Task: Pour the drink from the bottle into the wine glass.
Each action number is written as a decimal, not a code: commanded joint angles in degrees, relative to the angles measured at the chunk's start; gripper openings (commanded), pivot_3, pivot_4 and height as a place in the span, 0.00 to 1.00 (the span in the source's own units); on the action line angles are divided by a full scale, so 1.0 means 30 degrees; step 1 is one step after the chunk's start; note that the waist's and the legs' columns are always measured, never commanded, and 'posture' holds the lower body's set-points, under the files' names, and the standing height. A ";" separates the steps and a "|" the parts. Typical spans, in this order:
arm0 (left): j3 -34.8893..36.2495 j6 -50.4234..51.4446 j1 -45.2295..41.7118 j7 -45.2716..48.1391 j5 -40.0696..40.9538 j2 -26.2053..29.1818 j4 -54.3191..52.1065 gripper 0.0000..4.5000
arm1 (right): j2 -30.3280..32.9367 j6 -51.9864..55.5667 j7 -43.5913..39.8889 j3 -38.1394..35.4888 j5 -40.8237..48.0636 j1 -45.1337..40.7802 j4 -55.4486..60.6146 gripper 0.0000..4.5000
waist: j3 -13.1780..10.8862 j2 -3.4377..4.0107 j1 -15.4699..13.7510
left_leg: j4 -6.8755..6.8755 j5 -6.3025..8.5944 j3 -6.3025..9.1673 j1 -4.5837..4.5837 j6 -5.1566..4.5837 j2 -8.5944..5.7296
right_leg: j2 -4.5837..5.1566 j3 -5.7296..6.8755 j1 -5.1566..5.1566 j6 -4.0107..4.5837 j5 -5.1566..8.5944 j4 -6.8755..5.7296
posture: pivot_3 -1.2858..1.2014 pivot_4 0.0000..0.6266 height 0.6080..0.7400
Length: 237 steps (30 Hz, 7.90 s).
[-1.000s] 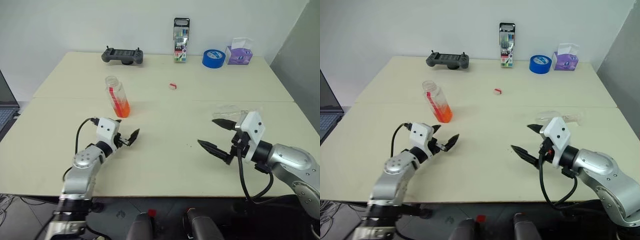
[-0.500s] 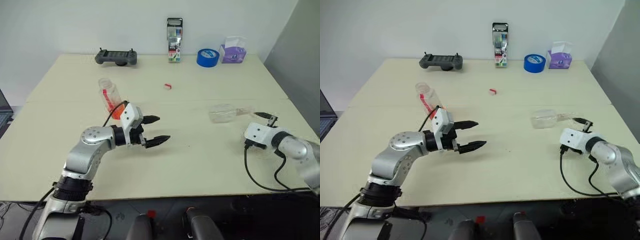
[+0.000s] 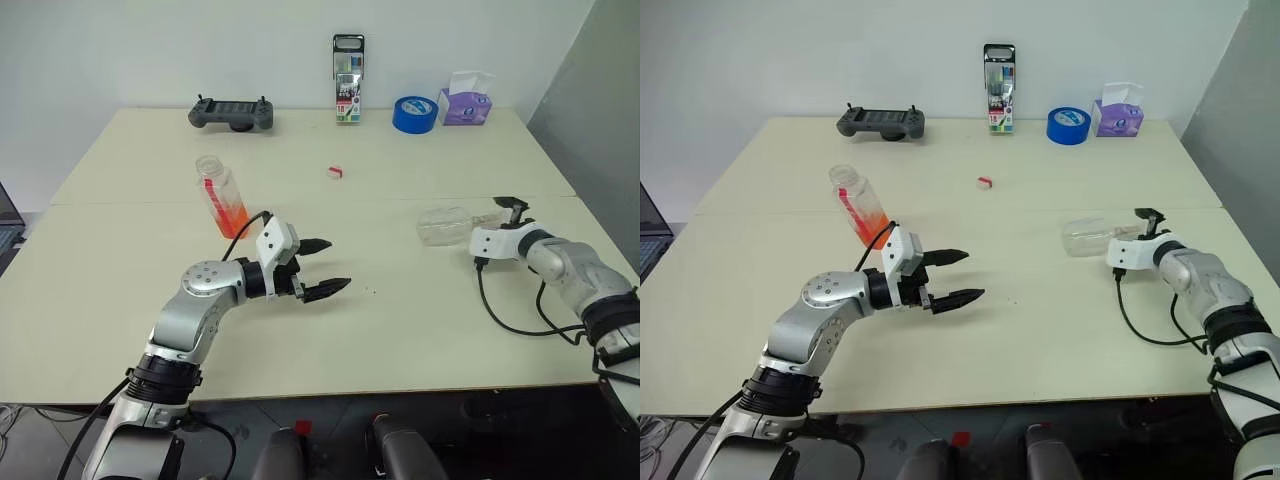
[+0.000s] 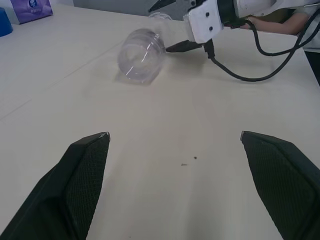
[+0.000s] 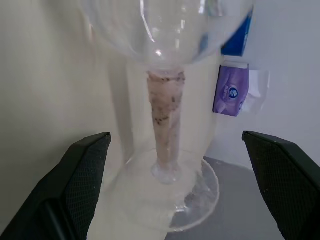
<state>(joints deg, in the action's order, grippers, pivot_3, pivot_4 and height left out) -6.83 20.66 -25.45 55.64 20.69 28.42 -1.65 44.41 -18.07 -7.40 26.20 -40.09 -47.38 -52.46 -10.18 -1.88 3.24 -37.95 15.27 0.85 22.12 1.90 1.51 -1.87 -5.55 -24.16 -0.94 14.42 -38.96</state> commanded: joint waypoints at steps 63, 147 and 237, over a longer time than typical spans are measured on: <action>0.7725 0.1441 1.2011 -0.5603 0.2774 0.1565 -0.9690 1.00 | -1.8413 -0.3035 -0.2585 -0.8297 1.3013 -0.2210 -0.5552 0.03 | -0.0013 0.0025 0.0531 | 0.0029 0.0008 0.0202 0.0012 0.0000 0.0024 | 0.0149 0.0144 0.0011 0.0028 -0.0008 -0.0017 | 0.52 0.24 1.00; 0.6059 -0.8873 -0.4138 -1.0405 -0.3938 -0.1841 1.3287 1.00 | -0.1540 1.9275 -0.9463 -1.0147 2.7205 1.1423 3.1685 0.99 | 0.0025 -0.0047 -0.0475 | -0.0017 0.0011 0.0181 0.0073 -0.0001 -0.0002 | 0.0032 0.0204 0.0033 -0.0154 0.0096 0.0022 | 0.52 0.24 1.00; -0.6117 -1.9842 -1.9082 -1.3483 -2.0122 0.3234 2.3896 0.37 | -0.7196 1.1484 -0.7606 -0.8075 2.0467 1.0637 2.7913 1.00 | 0.0009 -0.0066 -0.0484 | -0.0053 0.0005 0.0390 0.0238 -0.0001 -0.0046 | 0.0012 0.0490 -0.0060 -0.0048 0.0028 -0.0032 | 0.52 0.24 1.00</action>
<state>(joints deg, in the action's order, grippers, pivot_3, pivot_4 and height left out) -25.19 -38.18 -79.37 17.01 -39.54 36.80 70.52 23.18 16.82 -30.70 2.38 21.37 -14.70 29.93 -10.15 -2.08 1.78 -38.11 15.28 2.02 22.84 1.90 1.37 -1.83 -4.08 -24.34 -1.08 14.51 -39.05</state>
